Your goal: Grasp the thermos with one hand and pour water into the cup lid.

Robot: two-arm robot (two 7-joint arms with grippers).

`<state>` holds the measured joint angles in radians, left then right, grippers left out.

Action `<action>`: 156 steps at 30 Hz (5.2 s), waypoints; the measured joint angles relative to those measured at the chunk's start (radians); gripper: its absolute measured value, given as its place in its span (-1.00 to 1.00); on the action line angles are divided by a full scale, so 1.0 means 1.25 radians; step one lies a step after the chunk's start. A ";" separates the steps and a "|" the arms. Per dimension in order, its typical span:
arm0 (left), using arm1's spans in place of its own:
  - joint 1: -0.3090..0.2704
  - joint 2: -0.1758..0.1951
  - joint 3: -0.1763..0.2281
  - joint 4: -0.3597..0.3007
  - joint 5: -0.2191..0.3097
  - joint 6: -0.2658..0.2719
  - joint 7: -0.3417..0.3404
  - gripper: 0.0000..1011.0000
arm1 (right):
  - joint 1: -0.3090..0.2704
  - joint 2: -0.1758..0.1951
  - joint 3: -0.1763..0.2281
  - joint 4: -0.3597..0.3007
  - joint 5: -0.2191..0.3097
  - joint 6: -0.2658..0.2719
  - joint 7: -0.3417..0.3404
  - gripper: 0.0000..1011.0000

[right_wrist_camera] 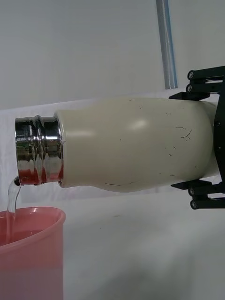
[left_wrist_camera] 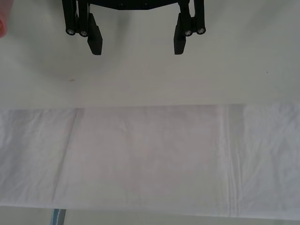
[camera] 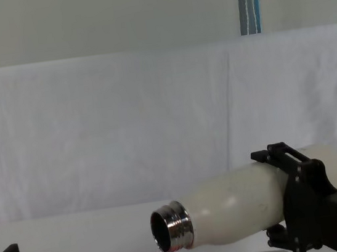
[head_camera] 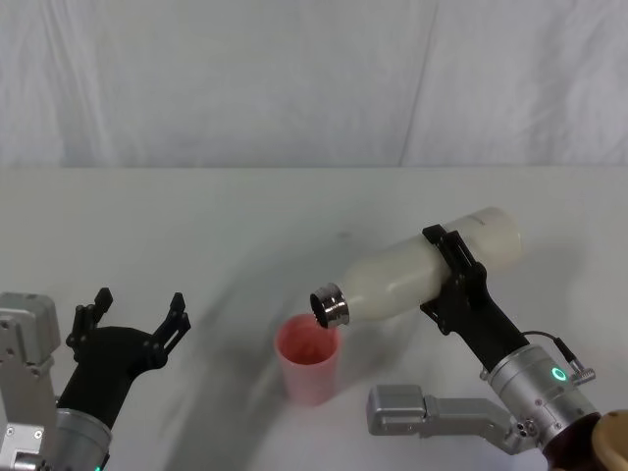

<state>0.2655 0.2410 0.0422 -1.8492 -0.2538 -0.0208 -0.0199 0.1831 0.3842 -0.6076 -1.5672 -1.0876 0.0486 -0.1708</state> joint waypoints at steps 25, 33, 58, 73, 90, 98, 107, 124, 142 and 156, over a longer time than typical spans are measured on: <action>0.000 0.000 0.000 0.000 0.000 0.000 0.000 0.98 | 0.001 0.001 -0.001 0.000 -0.004 0.003 0.000 0.90; 0.000 0.000 0.000 0.000 0.000 0.000 0.000 0.98 | 0.000 0.001 -0.001 0.000 -0.004 0.003 0.000 0.90; 0.000 0.000 0.000 0.000 0.000 0.000 0.000 0.98 | -0.001 -0.003 -0.003 0.003 0.004 0.001 0.009 0.90; 0.000 0.000 0.000 0.000 0.000 0.000 0.000 0.98 | -0.011 -0.017 0.019 -0.009 0.073 -0.023 0.040 0.90; 0.000 0.000 0.000 0.000 0.000 0.000 0.000 0.98 | -0.056 -0.056 0.118 -0.057 0.320 -0.095 0.130 0.90; 0.000 0.000 0.000 0.000 0.000 0.000 0.000 0.98 | -0.079 -0.083 0.182 -0.078 0.497 -0.119 0.214 0.90; 0.000 0.000 0.000 0.000 0.000 0.000 0.000 0.98 | -0.094 -0.113 0.243 -0.087 0.667 -0.115 0.284 0.90; 0.000 0.000 0.000 0.000 0.000 0.000 0.000 0.98 | -0.103 -0.141 0.303 -0.093 0.885 -0.068 0.347 0.90; 0.000 0.000 0.000 0.000 0.000 0.000 0.000 0.98 | -0.099 -0.138 0.319 -0.078 0.993 -0.026 0.353 0.90; 0.000 0.000 0.000 0.000 0.000 0.000 0.000 0.98 | -0.090 -0.138 0.314 -0.043 1.046 0.000 0.343 0.90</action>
<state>0.2655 0.2409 0.0421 -1.8492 -0.2538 -0.0208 -0.0199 0.0700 0.2115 -0.2150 -1.6216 0.2200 0.0486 0.2574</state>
